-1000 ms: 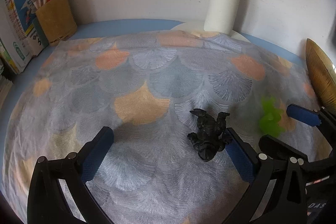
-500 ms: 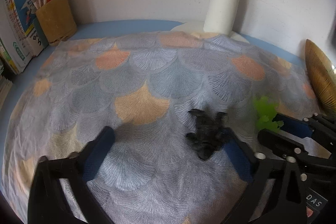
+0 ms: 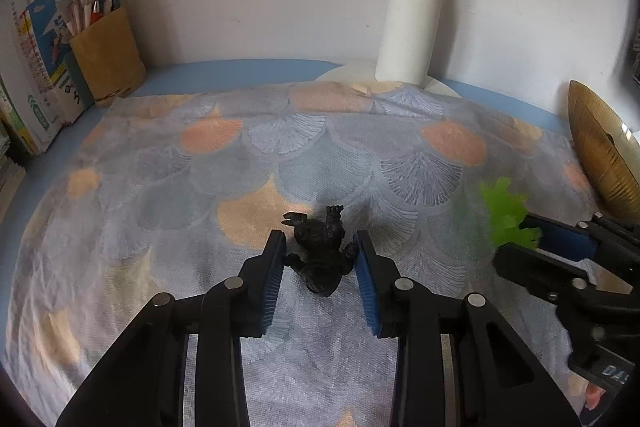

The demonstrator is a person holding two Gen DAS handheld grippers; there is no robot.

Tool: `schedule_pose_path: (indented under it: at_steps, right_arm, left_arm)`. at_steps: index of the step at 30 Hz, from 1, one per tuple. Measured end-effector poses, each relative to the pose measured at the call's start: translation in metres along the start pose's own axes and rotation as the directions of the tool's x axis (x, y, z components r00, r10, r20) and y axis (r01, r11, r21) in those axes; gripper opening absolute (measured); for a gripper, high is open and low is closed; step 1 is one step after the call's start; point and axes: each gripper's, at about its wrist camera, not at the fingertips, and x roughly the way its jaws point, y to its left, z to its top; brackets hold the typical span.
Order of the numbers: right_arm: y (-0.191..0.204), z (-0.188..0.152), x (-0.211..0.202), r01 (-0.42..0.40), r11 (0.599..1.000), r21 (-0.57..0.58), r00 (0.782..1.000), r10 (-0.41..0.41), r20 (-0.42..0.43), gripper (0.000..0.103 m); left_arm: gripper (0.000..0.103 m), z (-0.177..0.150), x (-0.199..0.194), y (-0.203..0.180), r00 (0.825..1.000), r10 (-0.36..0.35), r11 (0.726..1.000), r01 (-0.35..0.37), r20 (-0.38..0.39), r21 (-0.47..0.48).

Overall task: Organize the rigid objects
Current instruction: 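Grasp the black figure with the left tool while the right tool grasps the green figure, then carry black and green figures to the amber bowl and release both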

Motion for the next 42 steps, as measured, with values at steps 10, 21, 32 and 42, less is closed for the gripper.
schedule_pose_path:
  at_steps: [10, 21, 32, 42]
  right_arm:
    - [0.001, -0.005, -0.035, -0.025, 1.0, -0.002, 0.986, 0.025, 0.164, 0.029]
    - [-0.036, -0.006, -0.094, -0.173, 0.972, 0.157, 0.94, 0.115, 0.323, 0.029]
    - [-0.127, 0.02, -0.2, -0.06, 0.963, 0.263, 0.909, -0.056, 0.412, 0.029]
    - [-0.221, -0.007, -0.257, 0.111, 0.889, 0.444, 0.902, -0.278, 0.331, 0.029]
  left_arm:
    - [0.031, -0.002, -0.013, 0.004, 0.997, 0.05, 0.999, -0.048, 0.057, -0.025]
    - [0.031, 0.021, -0.06, -0.022, 0.969, -0.076, 0.997, 0.079, 0.233, -0.004]
    - [0.031, 0.089, -0.092, -0.158, 0.897, -0.311, 0.948, 0.267, 0.314, 0.174]
    - [0.032, 0.082, -0.079, -0.278, 0.855, -0.486, 0.843, 0.404, 0.18, 0.356]
